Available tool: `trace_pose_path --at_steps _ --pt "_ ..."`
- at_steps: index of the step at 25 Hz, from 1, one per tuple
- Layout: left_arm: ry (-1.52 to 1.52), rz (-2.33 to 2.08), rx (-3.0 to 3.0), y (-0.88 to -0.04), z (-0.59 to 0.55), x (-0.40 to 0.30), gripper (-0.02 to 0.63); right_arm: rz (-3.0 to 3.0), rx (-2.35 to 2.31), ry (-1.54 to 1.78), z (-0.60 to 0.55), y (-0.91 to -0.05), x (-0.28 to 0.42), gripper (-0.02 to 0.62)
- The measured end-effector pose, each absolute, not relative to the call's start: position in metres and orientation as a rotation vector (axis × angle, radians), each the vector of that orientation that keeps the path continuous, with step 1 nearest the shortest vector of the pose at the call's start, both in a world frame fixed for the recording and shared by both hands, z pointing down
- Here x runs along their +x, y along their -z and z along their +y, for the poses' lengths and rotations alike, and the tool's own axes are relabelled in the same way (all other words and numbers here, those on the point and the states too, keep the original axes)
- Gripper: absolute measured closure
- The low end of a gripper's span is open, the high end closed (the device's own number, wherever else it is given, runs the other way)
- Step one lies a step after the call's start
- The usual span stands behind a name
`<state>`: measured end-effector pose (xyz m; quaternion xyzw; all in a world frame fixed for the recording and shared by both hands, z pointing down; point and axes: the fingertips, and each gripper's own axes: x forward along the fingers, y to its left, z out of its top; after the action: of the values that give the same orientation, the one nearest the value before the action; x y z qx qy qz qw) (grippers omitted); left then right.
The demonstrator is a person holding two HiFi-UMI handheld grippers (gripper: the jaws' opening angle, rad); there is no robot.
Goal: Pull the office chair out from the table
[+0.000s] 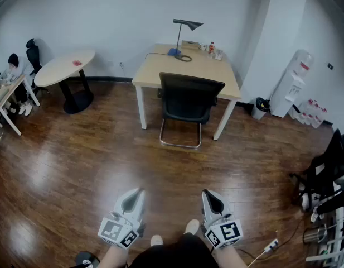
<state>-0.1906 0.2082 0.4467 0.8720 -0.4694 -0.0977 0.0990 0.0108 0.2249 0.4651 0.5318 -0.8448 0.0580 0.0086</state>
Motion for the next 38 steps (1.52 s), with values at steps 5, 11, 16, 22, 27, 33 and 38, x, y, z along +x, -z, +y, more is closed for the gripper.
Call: trace_pose_path --at_steps 5,11,16,22,27,33,38 --pt "0.301 -1.430 2.590 -0.442 0.182 -0.189 0.595 -2.672 1.661 -0.135 0.204 -0.462 0.009 0.581" --pt "0.311 -1.429 2.633 -0.433 0.139 -0.156 0.595 -2.699 1.585 0.038 0.155 -0.450 0.023 0.581" --pt "0.301 -1.448 2.579 -0.433 0.099 -0.131 0.595 -2.751 1.692 0.003 0.113 -0.441 0.063 0.581" --pt "0.271 -1.485 2.596 -0.427 0.047 -0.090 0.595 -2.736 1.763 -0.045 0.075 -0.443 0.123 0.581" --pt "0.294 -1.478 2.643 -0.421 0.024 -0.057 0.595 -2.706 1.773 -0.120 0.055 -0.460 0.152 0.581" --pt "0.242 -1.472 2.632 -0.434 0.006 -0.045 0.595 -2.685 1.763 -0.205 0.027 -0.477 0.166 0.581" --pt "0.204 -1.470 2.579 -0.456 -0.025 -0.052 0.595 -2.650 1.780 -0.260 -0.003 -0.495 0.171 0.581"
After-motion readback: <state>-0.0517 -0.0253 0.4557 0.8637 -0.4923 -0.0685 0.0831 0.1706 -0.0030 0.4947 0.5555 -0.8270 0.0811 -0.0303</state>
